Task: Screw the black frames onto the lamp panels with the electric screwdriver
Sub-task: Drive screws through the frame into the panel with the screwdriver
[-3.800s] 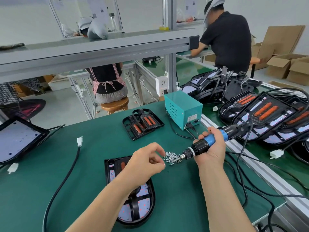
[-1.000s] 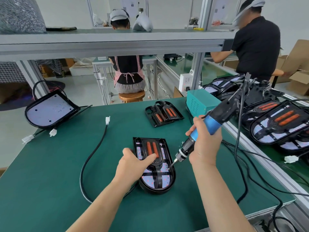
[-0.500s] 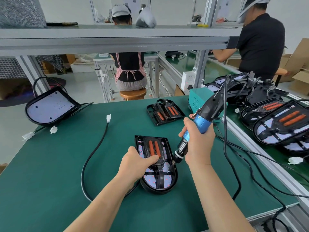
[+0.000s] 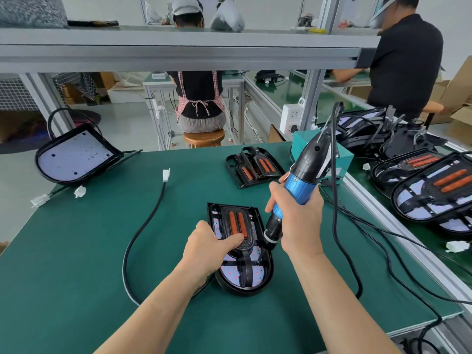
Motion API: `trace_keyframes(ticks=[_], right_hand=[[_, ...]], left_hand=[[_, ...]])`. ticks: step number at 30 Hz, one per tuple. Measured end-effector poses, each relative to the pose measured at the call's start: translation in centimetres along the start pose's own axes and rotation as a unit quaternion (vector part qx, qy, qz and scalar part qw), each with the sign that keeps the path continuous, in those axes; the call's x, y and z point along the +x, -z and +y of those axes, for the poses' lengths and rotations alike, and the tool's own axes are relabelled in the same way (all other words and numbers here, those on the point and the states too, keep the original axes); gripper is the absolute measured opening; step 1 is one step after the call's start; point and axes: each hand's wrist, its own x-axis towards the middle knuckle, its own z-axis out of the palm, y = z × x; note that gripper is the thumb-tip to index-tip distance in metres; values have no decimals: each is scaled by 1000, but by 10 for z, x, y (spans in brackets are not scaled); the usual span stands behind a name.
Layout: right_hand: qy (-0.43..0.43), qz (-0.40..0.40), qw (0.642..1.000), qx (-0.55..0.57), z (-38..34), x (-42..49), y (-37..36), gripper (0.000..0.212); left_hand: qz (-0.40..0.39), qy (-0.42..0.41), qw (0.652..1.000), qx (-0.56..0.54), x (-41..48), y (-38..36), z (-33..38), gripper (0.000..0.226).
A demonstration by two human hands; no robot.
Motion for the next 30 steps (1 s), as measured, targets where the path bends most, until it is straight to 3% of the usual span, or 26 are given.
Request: trace_keyframes(ticks=[13,17,21,26,30], right_hand=[[-12,-109,993,34,3,1,6,17],[-26,-131,988,77,1,3,9,29],[-18,-135,983,122,-10,14,14,22],[-8,-46,980,193,-21,37,37,21],[-93,121,951,268,-5,53,75,19]], left_hand=[[3,4,1000,-9,-5,0,3,57],[-15,3,1000,-3,-9,3,7,69],[-26,7,1000,3,-9,6,7,72],[-21,20,1000,11,-7,5,8,61],[-4,32,996,82,-8,7,8,65]])
